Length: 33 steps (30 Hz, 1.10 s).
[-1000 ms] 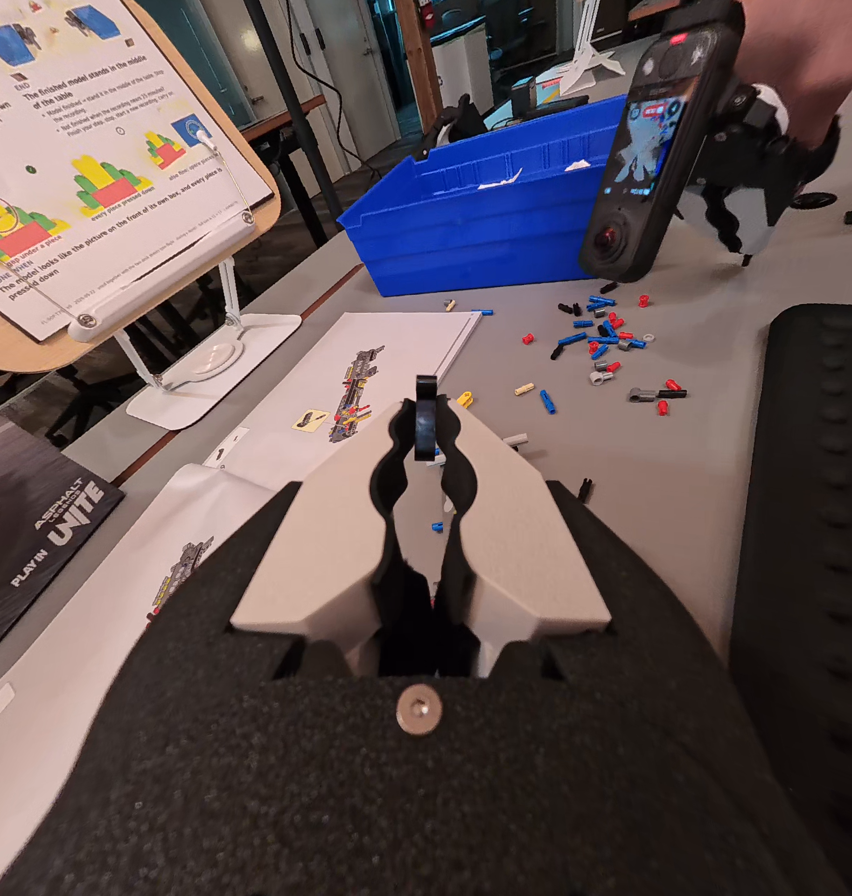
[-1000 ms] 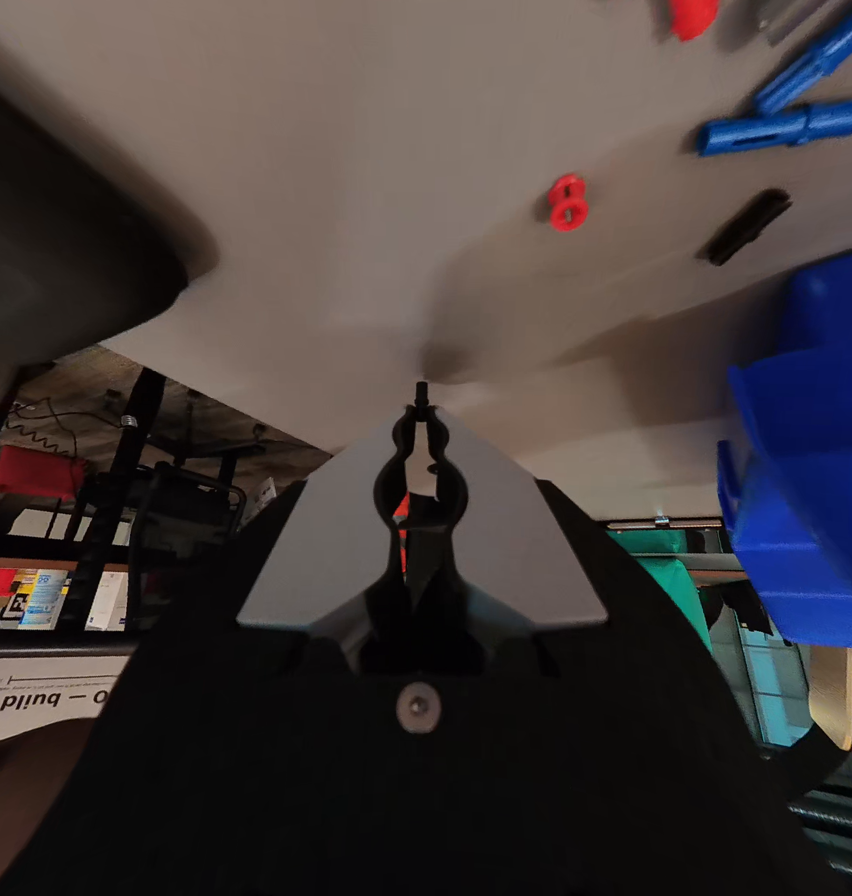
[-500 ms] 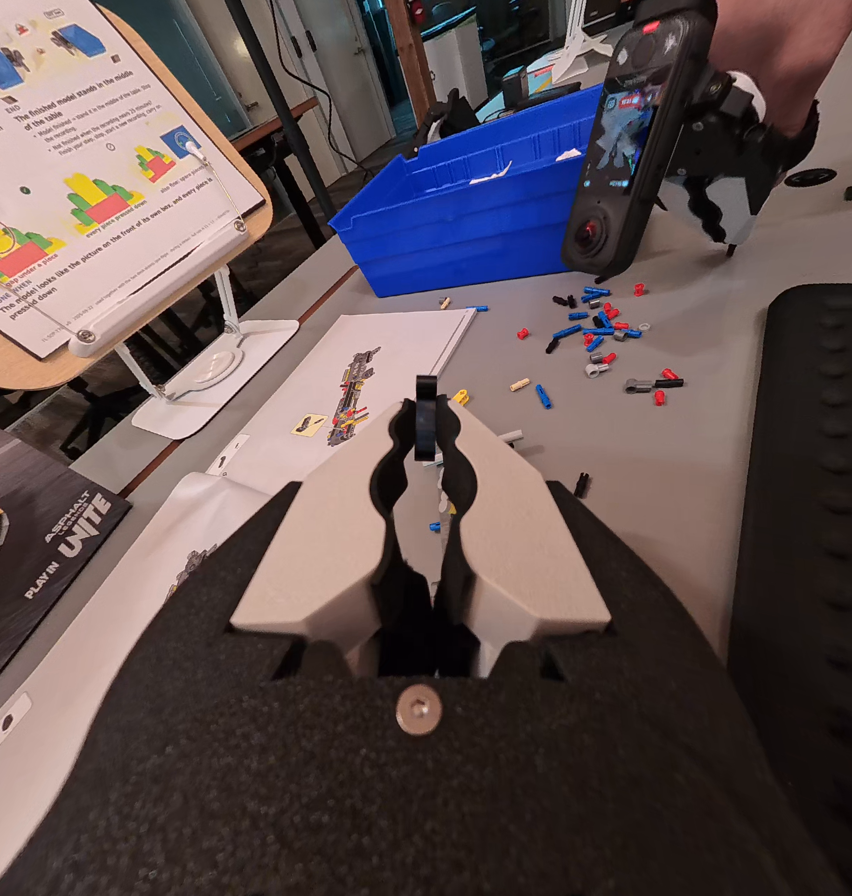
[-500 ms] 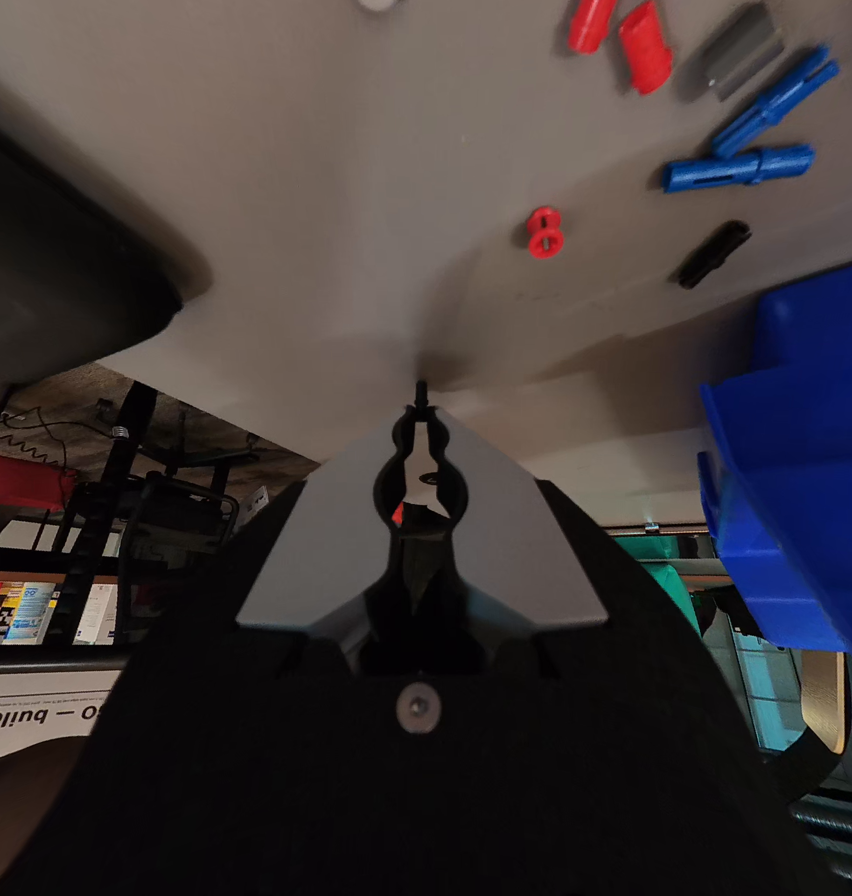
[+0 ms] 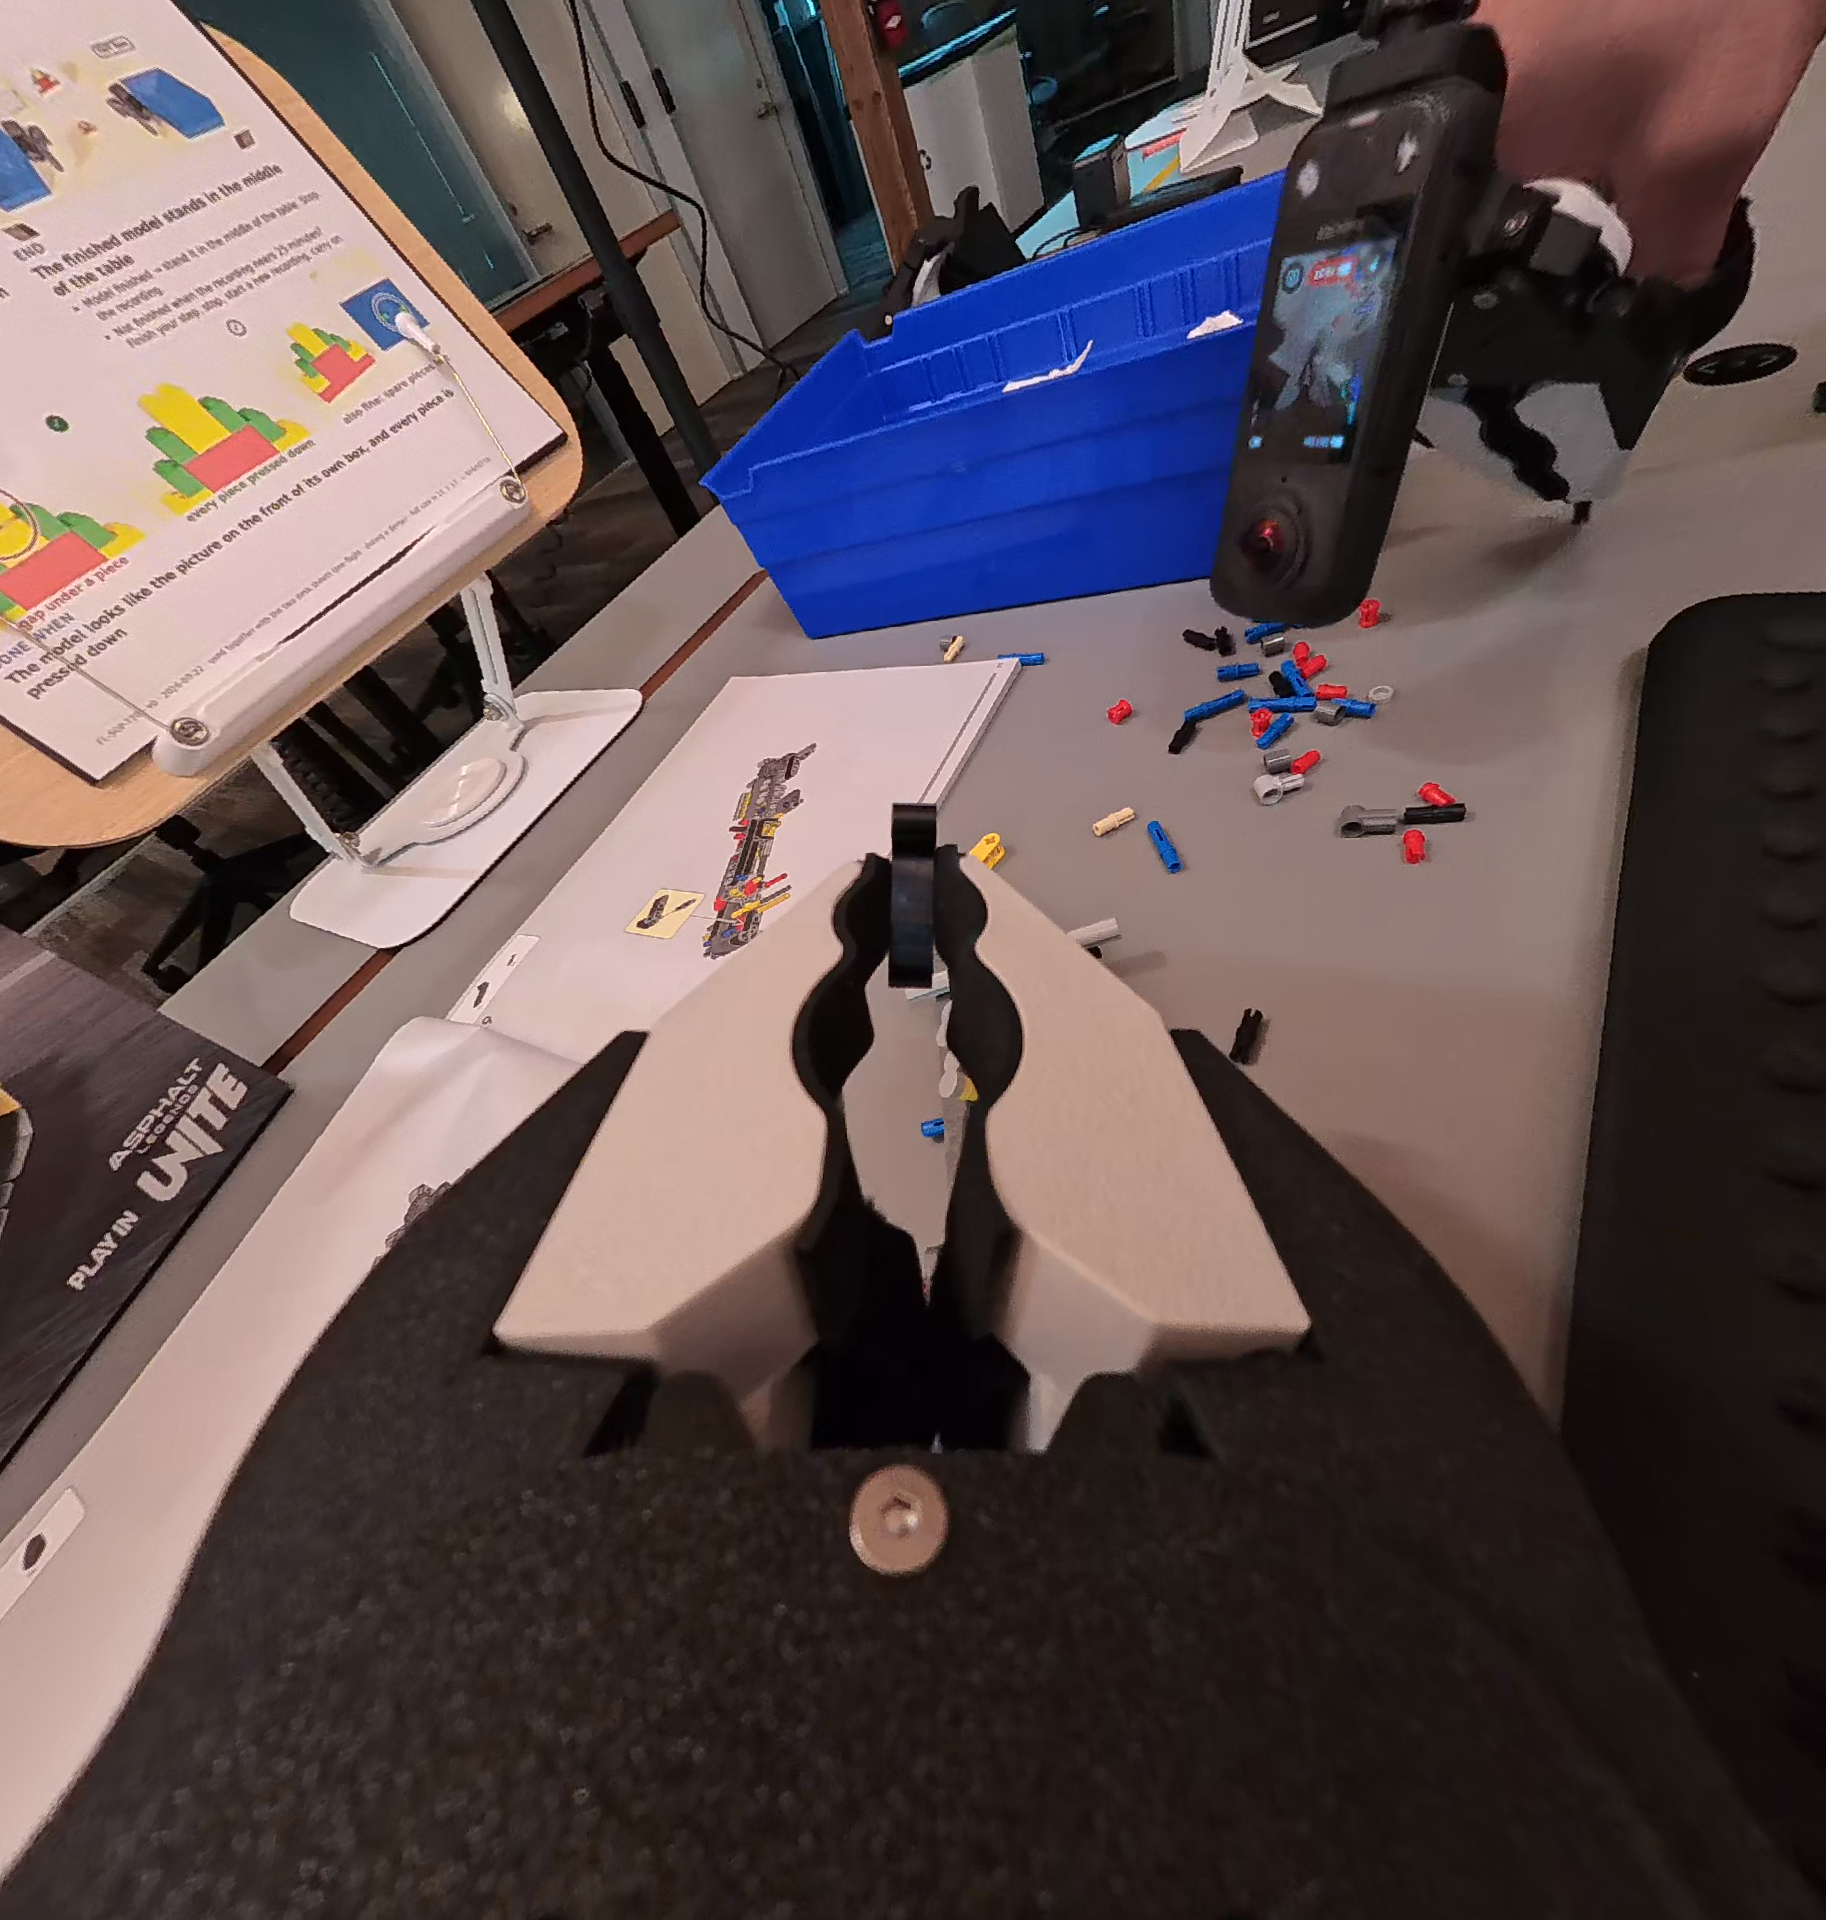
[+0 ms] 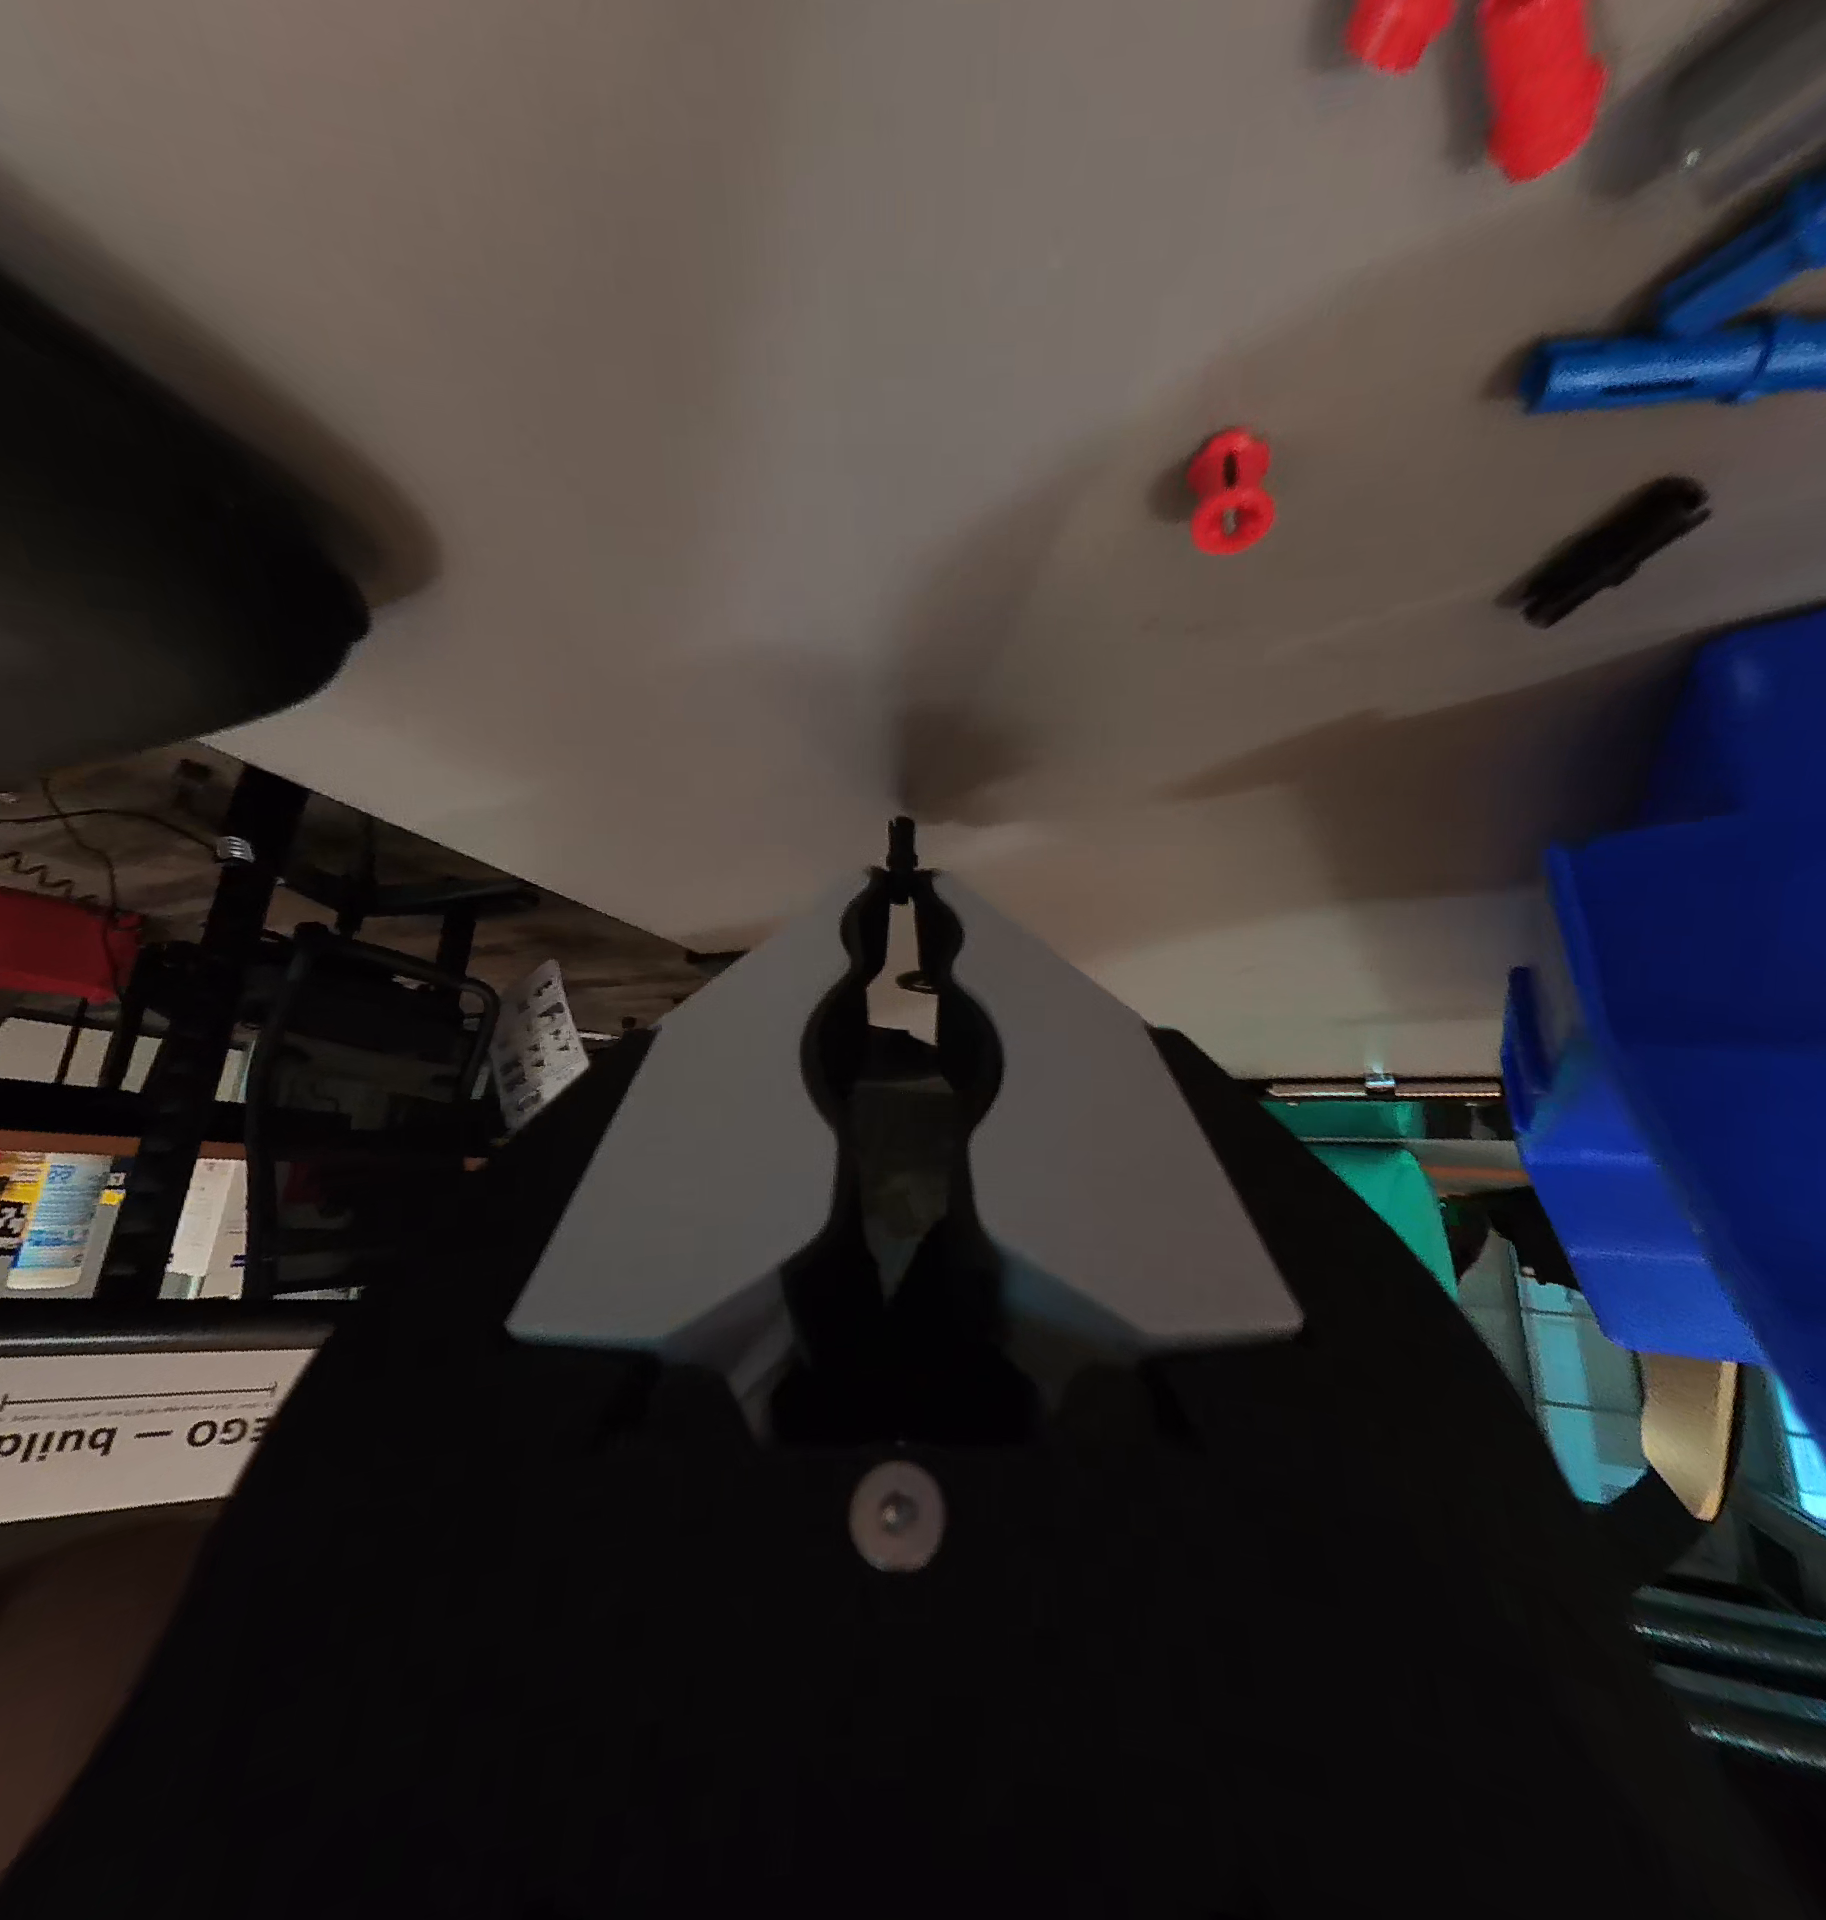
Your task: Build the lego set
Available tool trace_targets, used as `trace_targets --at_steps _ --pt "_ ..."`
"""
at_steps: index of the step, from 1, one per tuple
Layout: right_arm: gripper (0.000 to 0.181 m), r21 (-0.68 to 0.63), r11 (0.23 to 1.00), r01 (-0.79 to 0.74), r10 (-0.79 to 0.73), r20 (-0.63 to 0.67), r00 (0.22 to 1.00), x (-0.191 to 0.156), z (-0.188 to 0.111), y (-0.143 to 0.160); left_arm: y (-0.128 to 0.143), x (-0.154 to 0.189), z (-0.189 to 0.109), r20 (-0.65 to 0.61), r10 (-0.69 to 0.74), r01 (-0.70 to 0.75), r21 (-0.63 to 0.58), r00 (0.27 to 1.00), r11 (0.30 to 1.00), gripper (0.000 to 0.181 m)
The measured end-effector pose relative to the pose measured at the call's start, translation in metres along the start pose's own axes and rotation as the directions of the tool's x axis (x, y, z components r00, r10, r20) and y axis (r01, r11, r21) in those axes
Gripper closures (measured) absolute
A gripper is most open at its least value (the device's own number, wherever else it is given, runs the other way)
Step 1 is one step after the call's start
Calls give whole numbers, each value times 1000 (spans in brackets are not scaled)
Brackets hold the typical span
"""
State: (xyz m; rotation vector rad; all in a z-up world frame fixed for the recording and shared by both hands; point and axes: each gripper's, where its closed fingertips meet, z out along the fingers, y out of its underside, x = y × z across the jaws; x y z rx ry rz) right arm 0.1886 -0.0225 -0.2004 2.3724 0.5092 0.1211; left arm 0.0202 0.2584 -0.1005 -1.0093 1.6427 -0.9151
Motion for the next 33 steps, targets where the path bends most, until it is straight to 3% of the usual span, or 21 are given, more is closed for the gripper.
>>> trace_targets --at_steps 15,20,23,26,28,30,32,33 --pt "176 3 1000 -15 15 -11 1000 4 3 -3 0 1 0 0 7 -7 -1 1000 1000 174" --pt "169 24 1000 -11 11 -25 1000 5 3 -5 -1 2 0 -3 11 -11 4 1000 1000 174" --pt "164 95 995 -15 19 -38 999 6 -3 -7 0 2 0 -2 11 -11 3 1000 1000 175" --pt "156 246 968 -47 59 -44 997 8 -15 -5 -1 1 -1 0 7 -7 5 1000 1000 174" --pt "155 394 915 -85 109 -38 993 12 -27 1 -2 2 -2 -5 1 -1 11 1000 1000 175" --pt "152 594 790 -155 172 28 985 13 -43 7 -5 4 -3 -10 -1 1 19 1000 1000 174" --pt "136 788 553 -272 194 196 961 8 -62 13 -6 5 -4 -13 -3 4 25 1000 1000 174" --pt "127 846 423 -326 134 297 945 -1 -70 15 -6 5 -3 -16 -7 7 23 1000 1000 175"
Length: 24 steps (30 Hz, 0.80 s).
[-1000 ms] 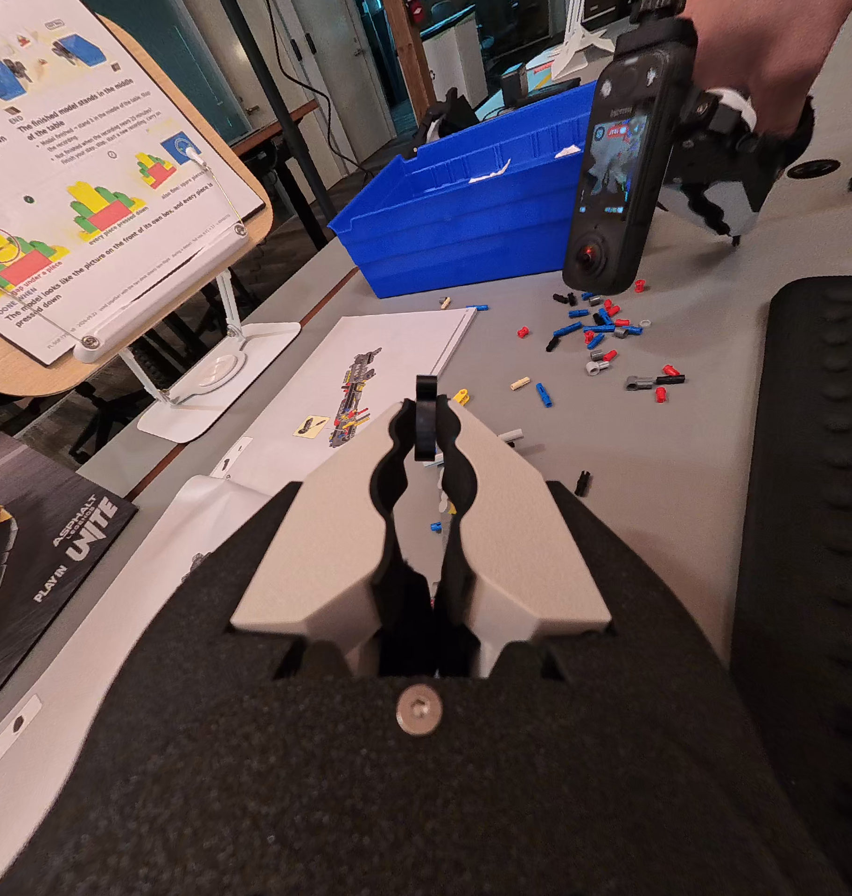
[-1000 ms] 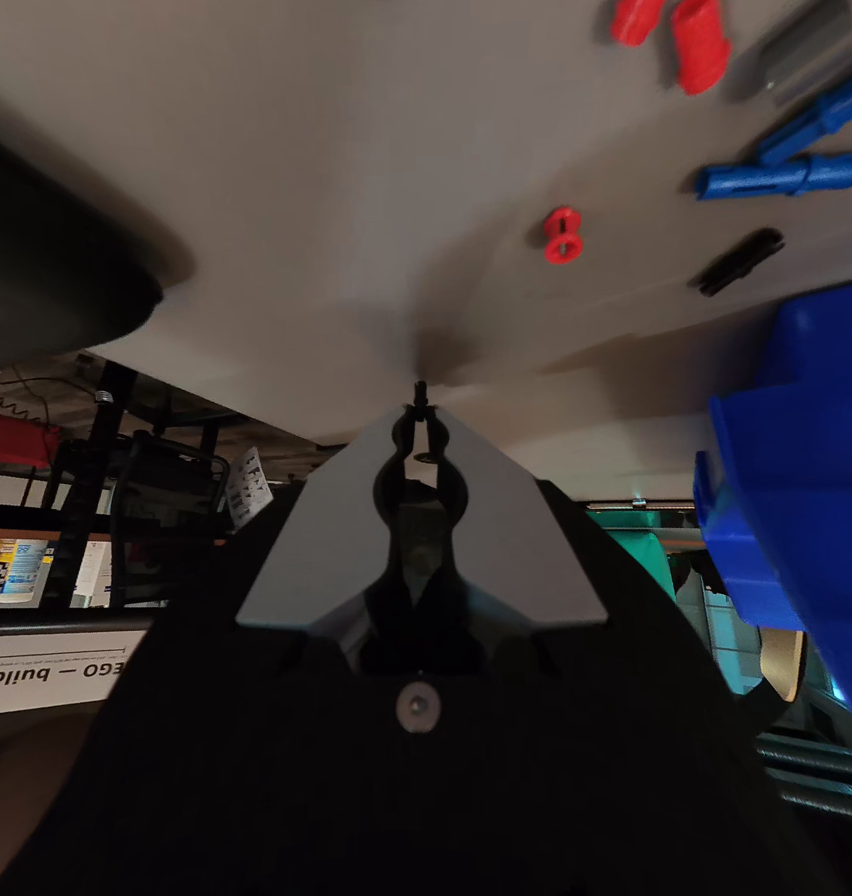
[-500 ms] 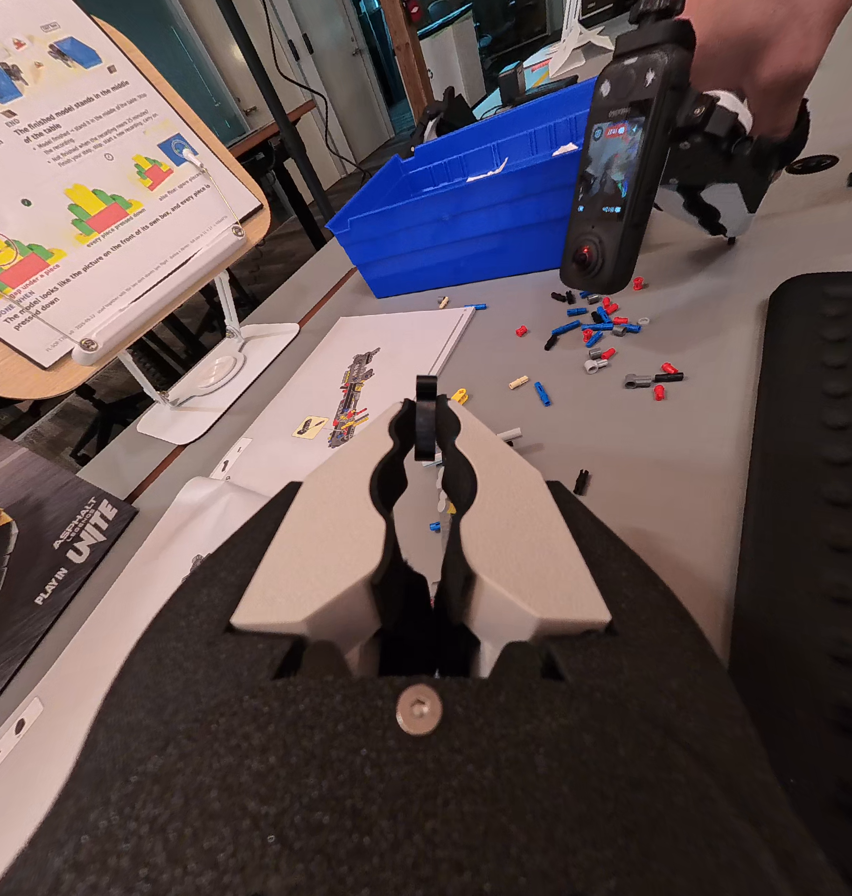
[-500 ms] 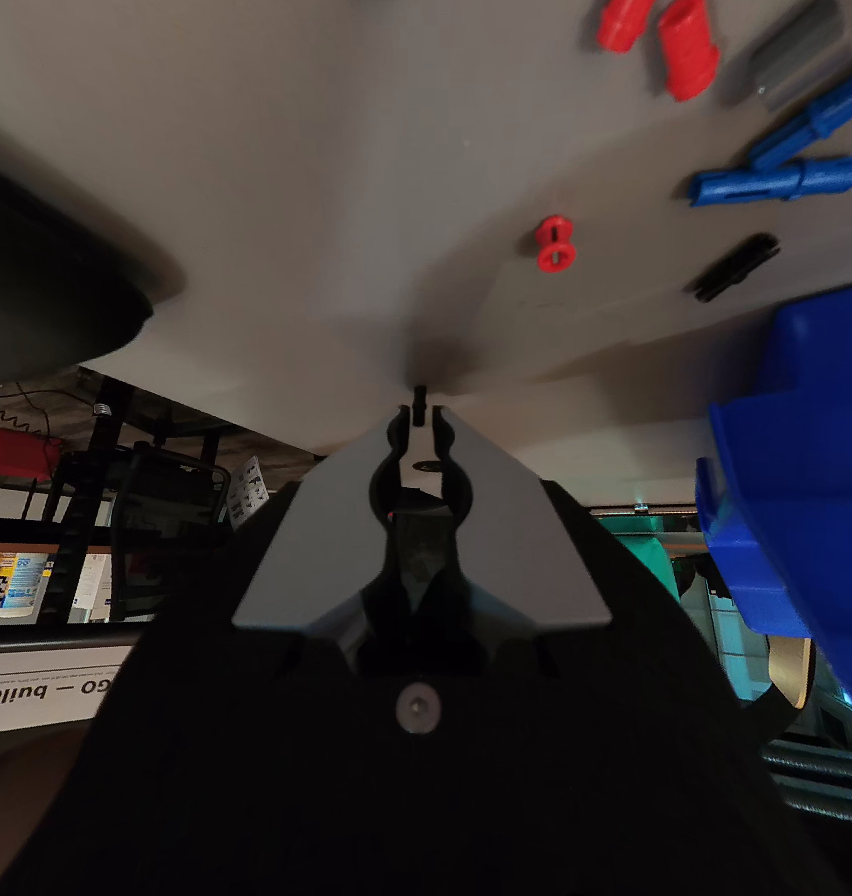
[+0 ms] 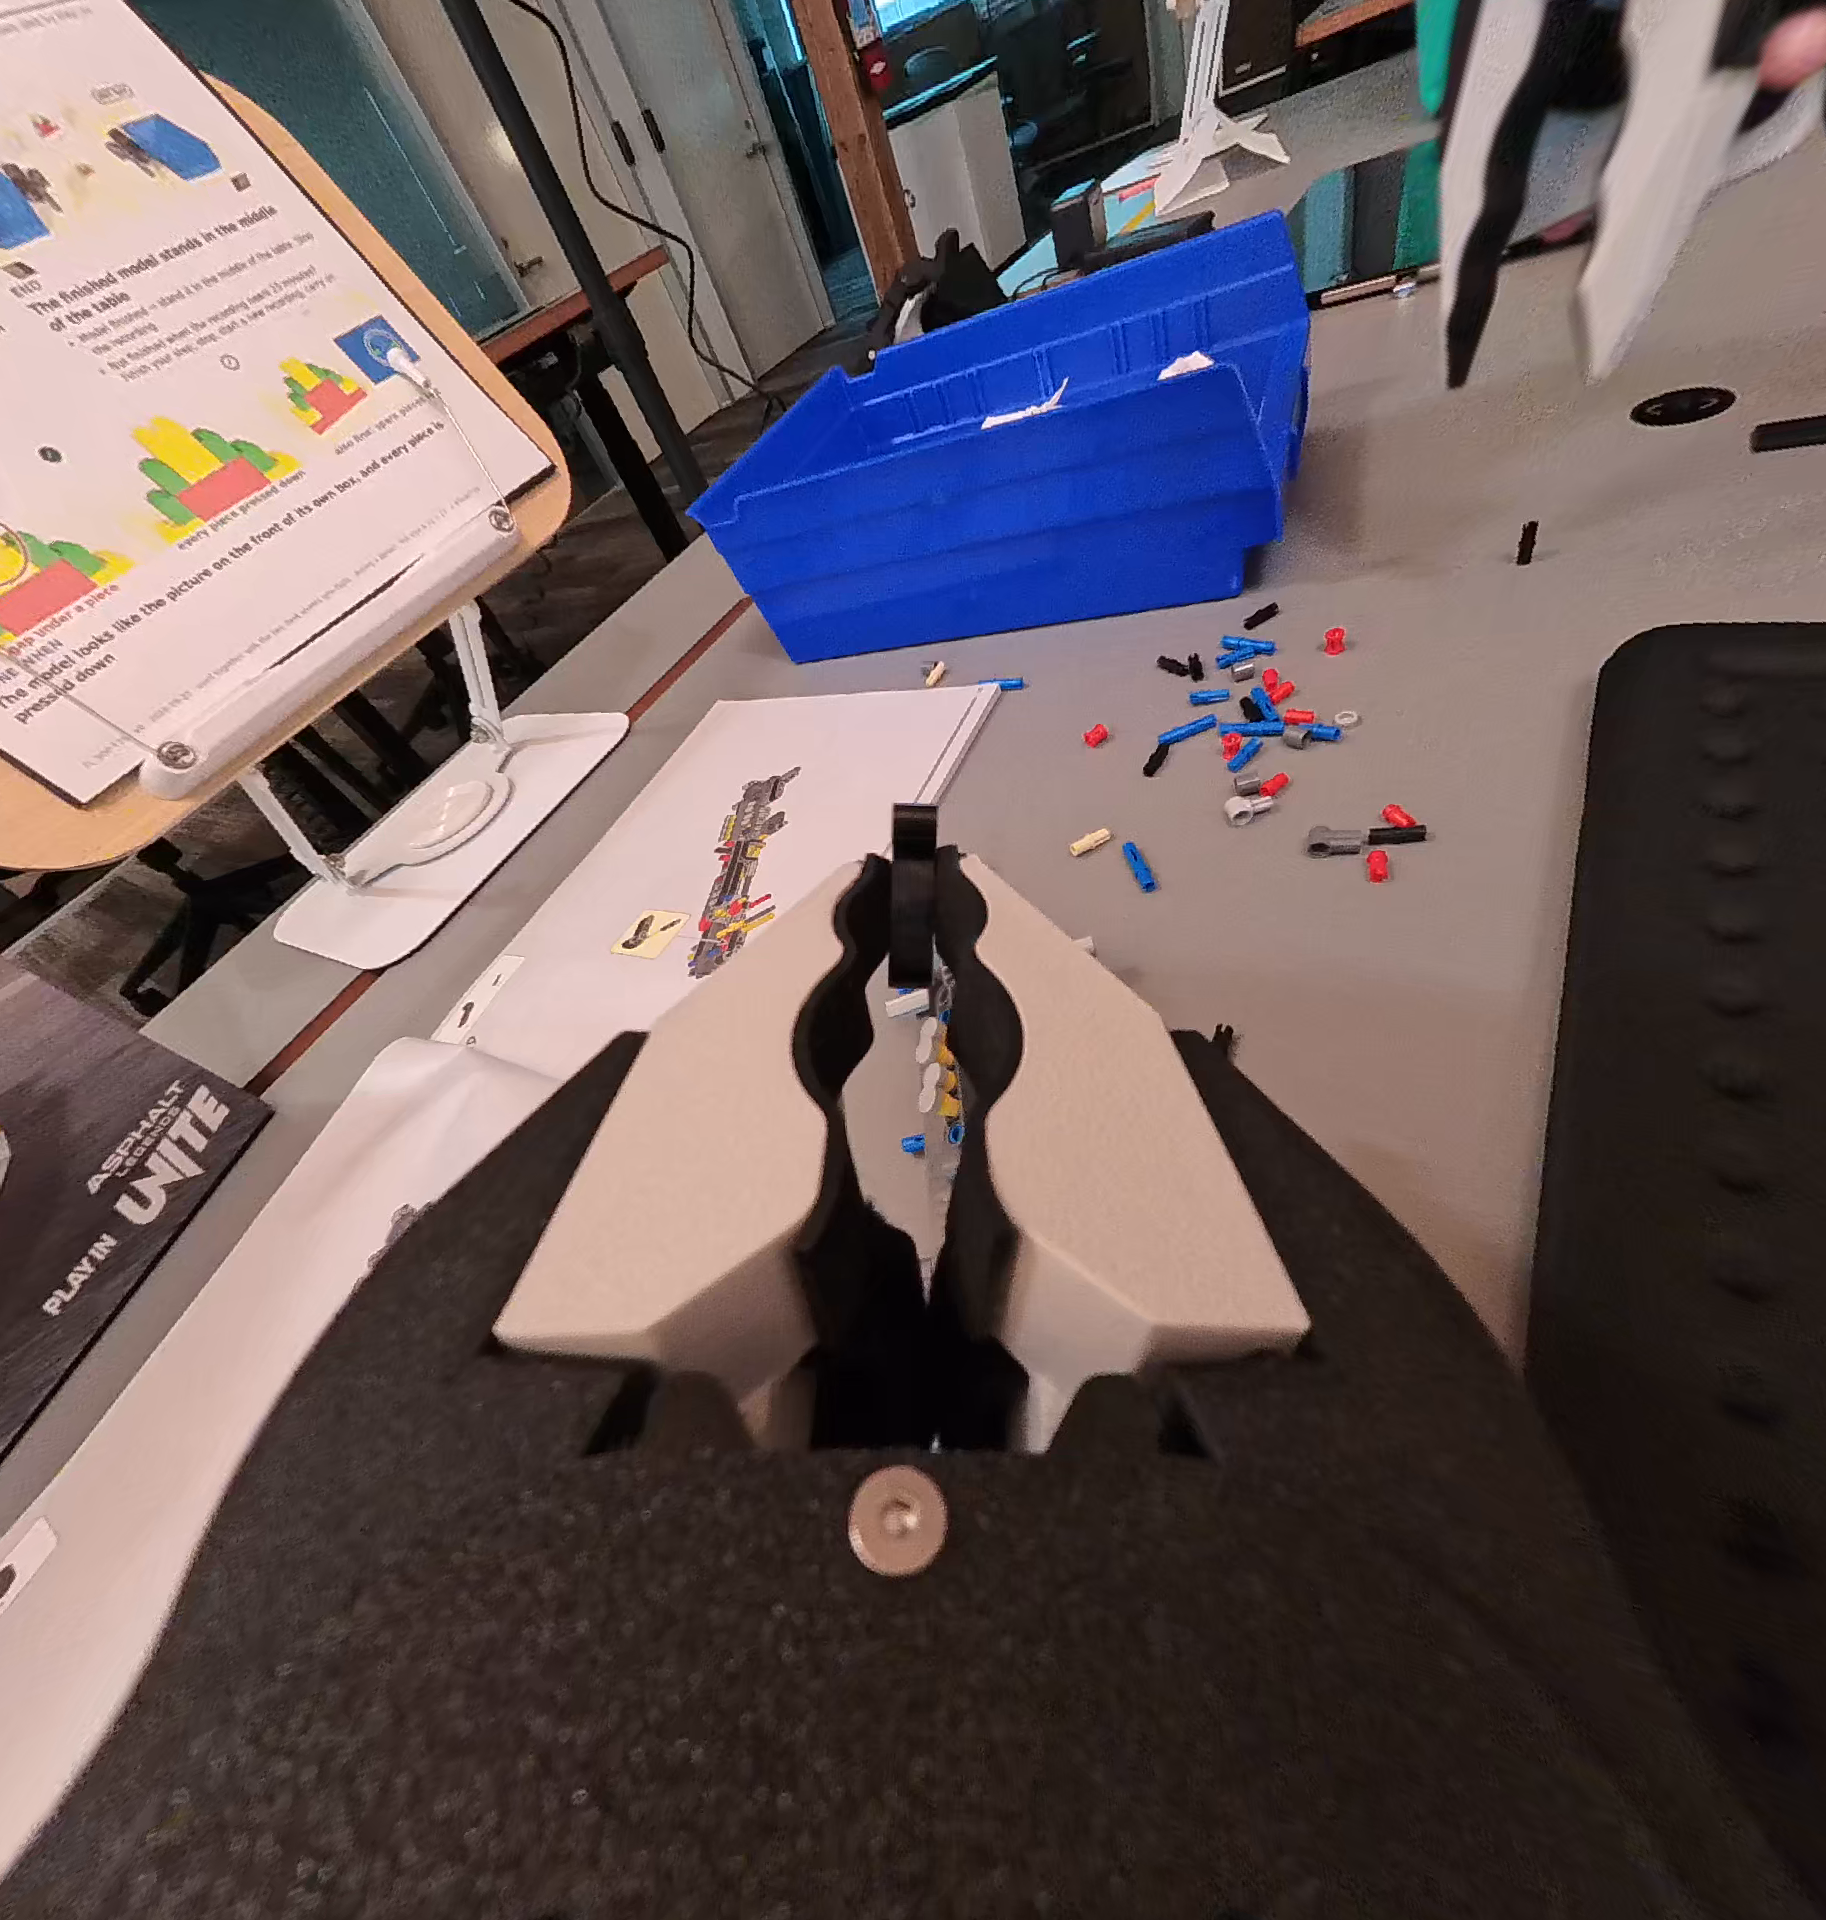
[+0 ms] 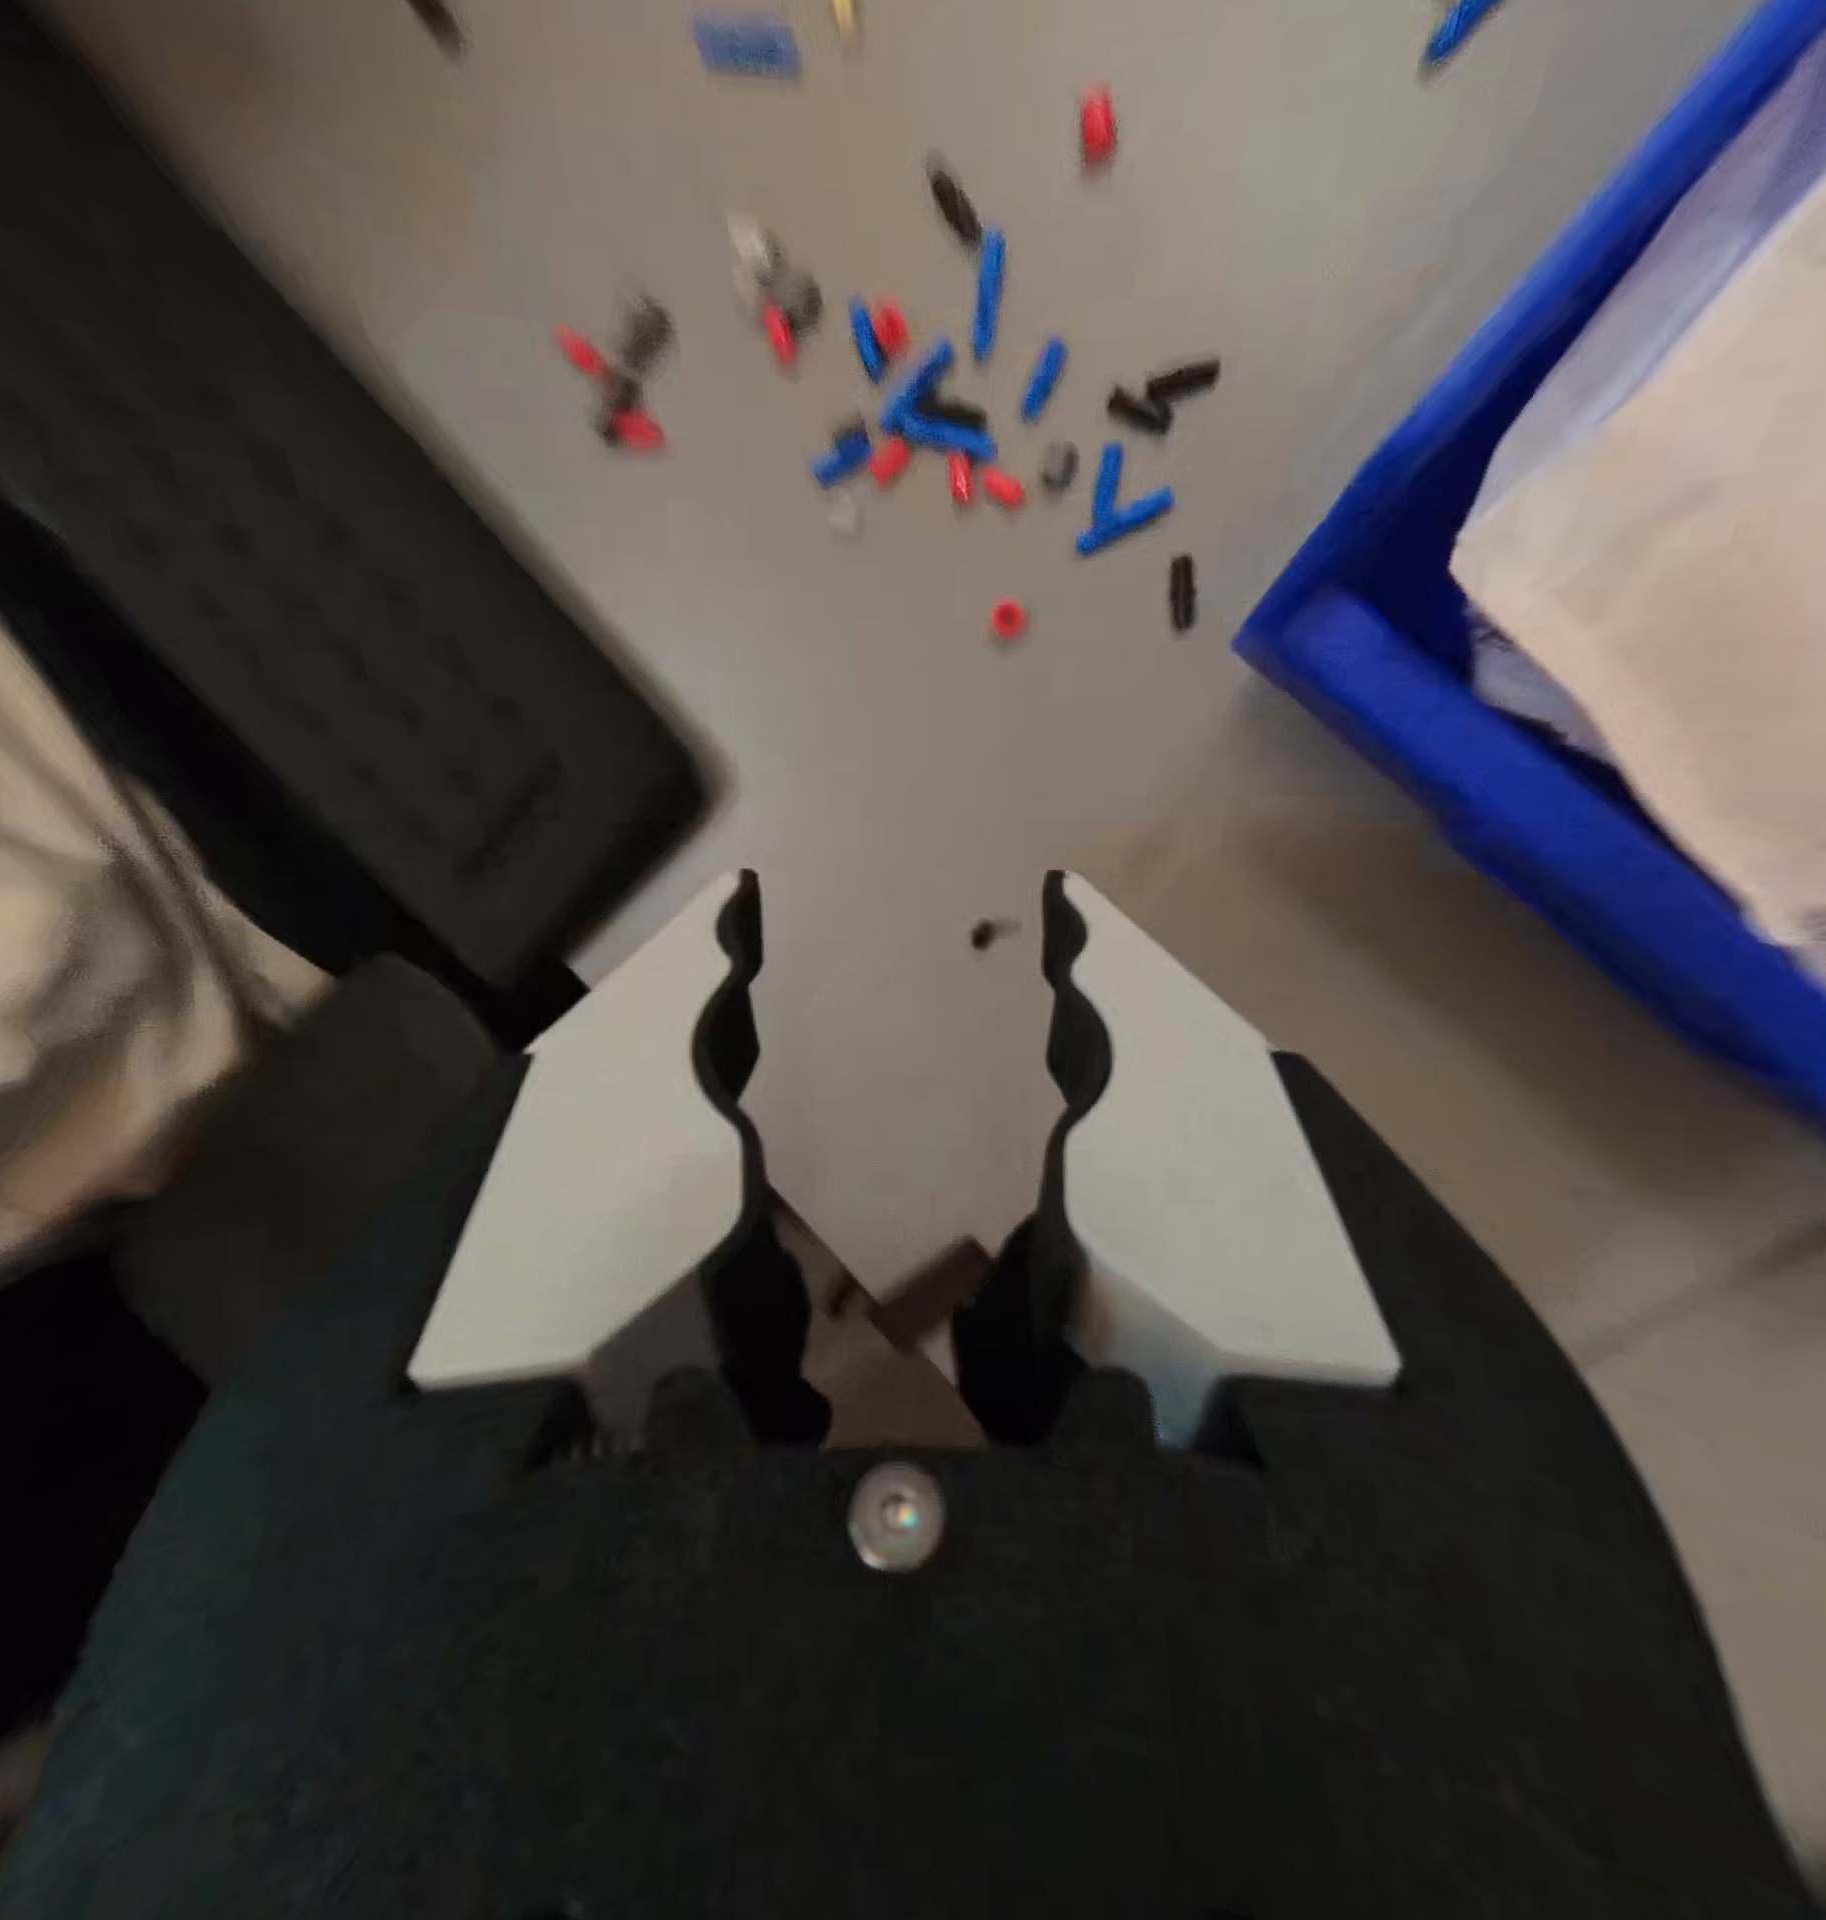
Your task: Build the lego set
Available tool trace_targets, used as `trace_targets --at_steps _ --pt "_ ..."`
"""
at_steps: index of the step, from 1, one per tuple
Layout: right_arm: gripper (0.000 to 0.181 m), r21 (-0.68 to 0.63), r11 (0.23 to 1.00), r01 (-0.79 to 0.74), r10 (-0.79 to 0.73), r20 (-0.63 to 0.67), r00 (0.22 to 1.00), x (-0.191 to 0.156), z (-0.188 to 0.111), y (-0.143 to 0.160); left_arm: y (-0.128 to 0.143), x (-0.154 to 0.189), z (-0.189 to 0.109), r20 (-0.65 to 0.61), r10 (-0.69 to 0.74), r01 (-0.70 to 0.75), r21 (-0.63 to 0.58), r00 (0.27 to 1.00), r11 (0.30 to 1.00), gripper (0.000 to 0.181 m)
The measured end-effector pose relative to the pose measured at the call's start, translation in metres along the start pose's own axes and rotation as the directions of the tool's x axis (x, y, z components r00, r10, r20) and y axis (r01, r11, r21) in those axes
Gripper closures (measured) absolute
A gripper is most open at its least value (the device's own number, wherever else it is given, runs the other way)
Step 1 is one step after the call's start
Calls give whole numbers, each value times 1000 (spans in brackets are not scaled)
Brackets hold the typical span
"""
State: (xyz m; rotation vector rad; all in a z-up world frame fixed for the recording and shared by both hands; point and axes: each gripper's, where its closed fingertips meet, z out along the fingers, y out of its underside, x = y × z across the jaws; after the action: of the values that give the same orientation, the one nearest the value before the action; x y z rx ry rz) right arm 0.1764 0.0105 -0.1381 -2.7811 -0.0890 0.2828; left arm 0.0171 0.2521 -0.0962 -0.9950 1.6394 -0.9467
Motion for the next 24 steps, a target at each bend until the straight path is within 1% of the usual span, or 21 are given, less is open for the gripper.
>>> trace_targets --at_steps 1,3,4,6,9,11,15,22,24 --pt "132 75 996 -43 42 10 999 3 -2 4 1 0 0 -1 -5 5 -3 1000 1000 174" --pt "140 54 999 0 5 -89 996 15 8 29 0 0 -1 -6 -17 17 2 1000 1000 175" --pt "144 42 998 38 -33 -111 993 13 15 36 -2 0 -1 -10 -24 24 7 1000 1000 174" --pt "145 24 995 93 -89 -141 986 10 26 42 -3 2 -1 -19 -31 32 10 999 999 175" --pt "153 40 993 108 -102 -128 986 6 31 37 -4 6 -1 -29 -28 28 12 999 1000 175" --pt "158 3 992 127 -125 -173 977 15 33 37 -3 8 0 -31 -18 18 7 999 1000 175" --pt "159 -75 985 157 -167 -144 975 19 46 43 -1 10 1 -33 -6 6 -3 999 1000 175" --pt "171 -69 982 178 -185 -125 975 21 51 42 6 10 5 -19 34 -35 -33 999 999 175" --pt "171 -77 980 181 -190 -127 974 21 51 44 7 10 5 -15 45 -46 -36 999 998 175"
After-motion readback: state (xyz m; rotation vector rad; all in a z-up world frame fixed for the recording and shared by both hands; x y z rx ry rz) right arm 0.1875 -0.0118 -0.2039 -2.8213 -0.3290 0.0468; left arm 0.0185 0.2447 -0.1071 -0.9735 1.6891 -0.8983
